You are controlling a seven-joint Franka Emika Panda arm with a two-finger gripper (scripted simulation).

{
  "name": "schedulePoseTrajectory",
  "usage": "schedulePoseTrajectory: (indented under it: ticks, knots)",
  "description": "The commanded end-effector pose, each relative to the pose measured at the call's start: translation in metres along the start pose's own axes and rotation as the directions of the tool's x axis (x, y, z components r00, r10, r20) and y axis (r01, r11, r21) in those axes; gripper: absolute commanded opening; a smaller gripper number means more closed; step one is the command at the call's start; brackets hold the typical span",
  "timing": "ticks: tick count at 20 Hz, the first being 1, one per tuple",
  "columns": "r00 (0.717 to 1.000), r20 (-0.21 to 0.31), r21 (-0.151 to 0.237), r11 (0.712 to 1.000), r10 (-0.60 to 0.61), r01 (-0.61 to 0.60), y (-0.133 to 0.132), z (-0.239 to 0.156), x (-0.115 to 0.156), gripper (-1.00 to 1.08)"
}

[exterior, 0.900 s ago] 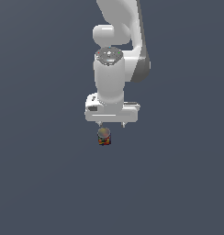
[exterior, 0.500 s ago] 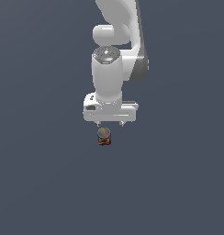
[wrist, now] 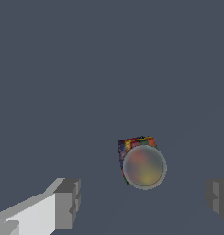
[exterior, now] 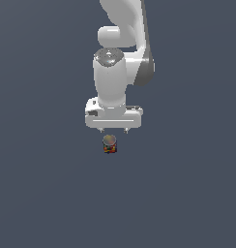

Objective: Pick up the object and move it to a goal position.

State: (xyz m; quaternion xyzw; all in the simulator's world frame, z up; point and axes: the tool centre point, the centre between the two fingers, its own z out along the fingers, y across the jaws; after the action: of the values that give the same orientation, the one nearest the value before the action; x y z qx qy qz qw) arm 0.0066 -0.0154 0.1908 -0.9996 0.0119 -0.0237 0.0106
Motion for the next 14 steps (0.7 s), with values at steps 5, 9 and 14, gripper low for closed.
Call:
schedulePoseTrajectory:
  ticks: [5, 9, 14]
  knots:
    - [0.999, 0.012, -0.006, 0.999, -0.041, 0.042, 0.007, 0.020, -0.005, 1.00]
    - [0.995, 0.027, -0.011, 0.995, -0.094, 0.094, 0.016, 0.045, -0.013, 1.00]
    - [0.988, 0.043, -0.013, 0.989, -0.149, 0.149, 0.025, 0.070, -0.022, 1.00]
